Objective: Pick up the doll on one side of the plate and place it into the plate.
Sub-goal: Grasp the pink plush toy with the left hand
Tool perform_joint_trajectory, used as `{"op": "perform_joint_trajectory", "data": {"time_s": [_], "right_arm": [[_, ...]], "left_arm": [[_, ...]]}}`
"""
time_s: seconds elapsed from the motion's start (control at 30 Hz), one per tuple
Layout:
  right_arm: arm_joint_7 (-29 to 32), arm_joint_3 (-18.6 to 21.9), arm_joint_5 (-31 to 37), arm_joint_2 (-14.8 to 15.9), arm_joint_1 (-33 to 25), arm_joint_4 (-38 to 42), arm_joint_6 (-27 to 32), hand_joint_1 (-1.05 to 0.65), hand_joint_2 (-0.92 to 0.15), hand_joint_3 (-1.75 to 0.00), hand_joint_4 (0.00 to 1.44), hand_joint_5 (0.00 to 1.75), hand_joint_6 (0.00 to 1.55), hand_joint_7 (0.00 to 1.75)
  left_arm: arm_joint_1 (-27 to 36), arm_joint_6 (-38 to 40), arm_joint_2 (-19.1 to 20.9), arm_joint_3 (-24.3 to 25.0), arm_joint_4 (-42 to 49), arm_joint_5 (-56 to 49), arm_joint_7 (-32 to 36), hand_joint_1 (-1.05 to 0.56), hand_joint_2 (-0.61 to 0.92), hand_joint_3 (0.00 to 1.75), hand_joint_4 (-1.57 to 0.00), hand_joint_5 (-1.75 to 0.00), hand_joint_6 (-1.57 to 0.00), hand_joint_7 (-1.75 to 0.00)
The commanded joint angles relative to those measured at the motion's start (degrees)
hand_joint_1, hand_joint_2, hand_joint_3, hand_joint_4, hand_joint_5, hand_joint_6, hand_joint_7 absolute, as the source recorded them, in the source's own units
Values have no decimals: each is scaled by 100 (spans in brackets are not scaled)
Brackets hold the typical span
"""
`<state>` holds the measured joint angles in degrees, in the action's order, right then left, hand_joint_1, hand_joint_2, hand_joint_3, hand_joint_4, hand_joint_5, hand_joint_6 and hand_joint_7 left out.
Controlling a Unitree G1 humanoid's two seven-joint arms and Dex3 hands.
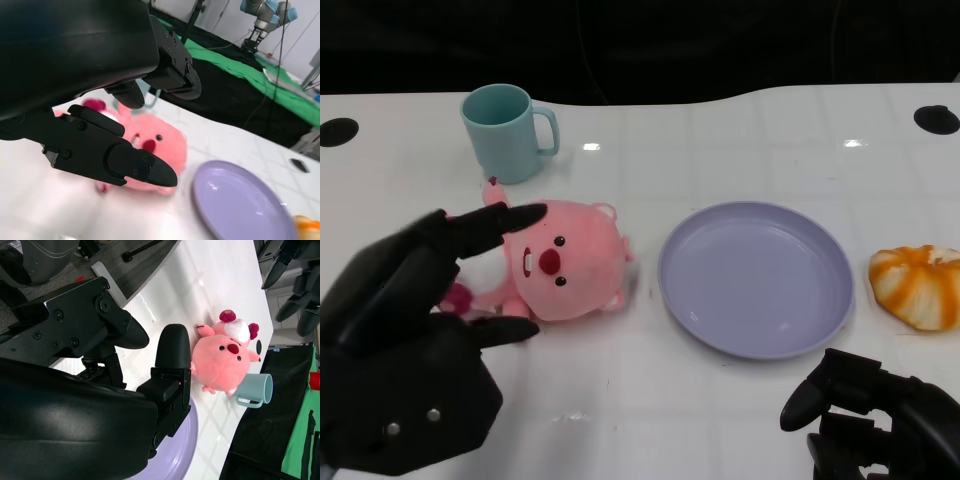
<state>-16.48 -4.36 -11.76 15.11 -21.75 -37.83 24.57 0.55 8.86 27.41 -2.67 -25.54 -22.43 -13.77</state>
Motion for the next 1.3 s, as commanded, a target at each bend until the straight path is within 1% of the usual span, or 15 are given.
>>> {"op": "perform_joint_trajectory", "data": {"time_s": [0.03, 0.17, 0.3, 0.5, 0.67, 0.97, 1.13, 1.3], "right_arm": [[14, 45, -8, 32, -38, -61, -10, -9, -65, -108, 67, 175, 50, 142], [16, 42, -14, 36, -45, -79, 8, -8, -65, -108, 66, 175, 50, 143], [43, 37, -12, 33, -50, -120, 63, -7, -65, -108, 66, 175, 50, 142], [39, 30, -13, 32, -62, -124, 53, -6, -65, -108, 65, 175, 50, 143], [48, 16, 2, 35, -83, -148, 58, -8, -65, -108, 65, 175, 49, 143], [75, -7, 10, 19, -132, -204, 51, -8, -65, -108, 65, 175, 49, 143], [72, -8, 2, 25, -154, -219, 42, -8, -65, -107, 65, 175, 49, 143], [63, -1, -9, 28, -166, -234, 34, -7, -66, -107, 65, 175, 49, 143]], "left_arm": [[-229, 190, 273, -77, 32, -592, -100, -58, 91, 1, -2, -66, -31, -3], [-436, 365, 400, -204, 130, -1103, -232, -58, 91, 0, 0, -59, -29, -1], [-730, 496, 558, -454, 403, -1709, -457, -59, 91, 0, 0, -47, -24, -1], [-1162, 555, 579, -782, 944, -2232, -696, -62, 91, 0, 0, -40, -21, 0], [-1550, 594, 489, -996, 1497, -2372, -836, -64, 90, 0, 0, -38, -21, 0], [-2295, 583, 290, -1473, 2629, -2511, -873, -65, 90, 0, 0, -37, -21, 0], [-2583, 574, 169, -1738, 3214, -2605, -790, -65, 89, 0, -2, -35, -23, -1], [-2749, 548, 49, -1904, 3605, -2615, -728, -64, 88, 0, -4, -33, -24, -1]]}}
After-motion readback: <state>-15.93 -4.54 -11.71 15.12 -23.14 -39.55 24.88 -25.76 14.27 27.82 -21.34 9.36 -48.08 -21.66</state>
